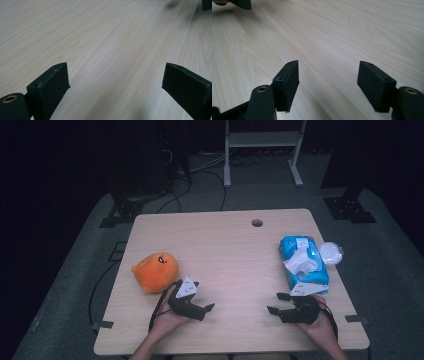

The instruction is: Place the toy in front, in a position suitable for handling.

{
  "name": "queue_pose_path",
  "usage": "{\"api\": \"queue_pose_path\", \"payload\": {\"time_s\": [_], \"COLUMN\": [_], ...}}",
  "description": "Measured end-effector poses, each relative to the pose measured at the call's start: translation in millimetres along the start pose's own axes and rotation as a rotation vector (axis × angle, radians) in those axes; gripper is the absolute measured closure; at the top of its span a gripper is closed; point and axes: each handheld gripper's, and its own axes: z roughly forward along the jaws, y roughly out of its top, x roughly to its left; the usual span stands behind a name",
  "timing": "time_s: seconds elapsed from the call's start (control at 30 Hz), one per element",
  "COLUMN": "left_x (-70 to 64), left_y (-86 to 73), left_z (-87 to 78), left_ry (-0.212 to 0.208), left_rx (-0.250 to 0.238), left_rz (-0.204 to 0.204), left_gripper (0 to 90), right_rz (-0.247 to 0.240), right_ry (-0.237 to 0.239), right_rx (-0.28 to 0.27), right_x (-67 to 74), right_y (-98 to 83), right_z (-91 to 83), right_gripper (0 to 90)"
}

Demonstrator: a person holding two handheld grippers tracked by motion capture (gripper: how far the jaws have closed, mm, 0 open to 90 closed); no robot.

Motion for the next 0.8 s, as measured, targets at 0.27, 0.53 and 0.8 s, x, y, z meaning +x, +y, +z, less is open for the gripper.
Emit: {"api": "queue_pose_path", "payload": {"time_s": [0.27, 0.53, 0.8], "left_x": [-0.2, 1.3, 3.9], "left_y": [1.2, 4.5, 10.8], "left_z": [-1.4, -10.4, -20.6], "left_ry": [-0.010, 0.014, 0.041], "left_rx": [-0.002, -0.035, -0.064], "left_rz": [-0.006, -0.004, 0.006], "left_gripper": [6.4, 6.3, 6.4], "right_rz": [0.000, -0.012, -0.018], "right_ry": [0.004, 0.006, 0.007], "right_rx": [0.001, 0.004, 0.009], "right_x": [-1.4, 1.0, 2.5], "right_y": [0.0, 1.1, 1.9], "right_z": [0.7, 1.4, 3.1], "right_gripper": [32.6, 32.6, 32.6]}}
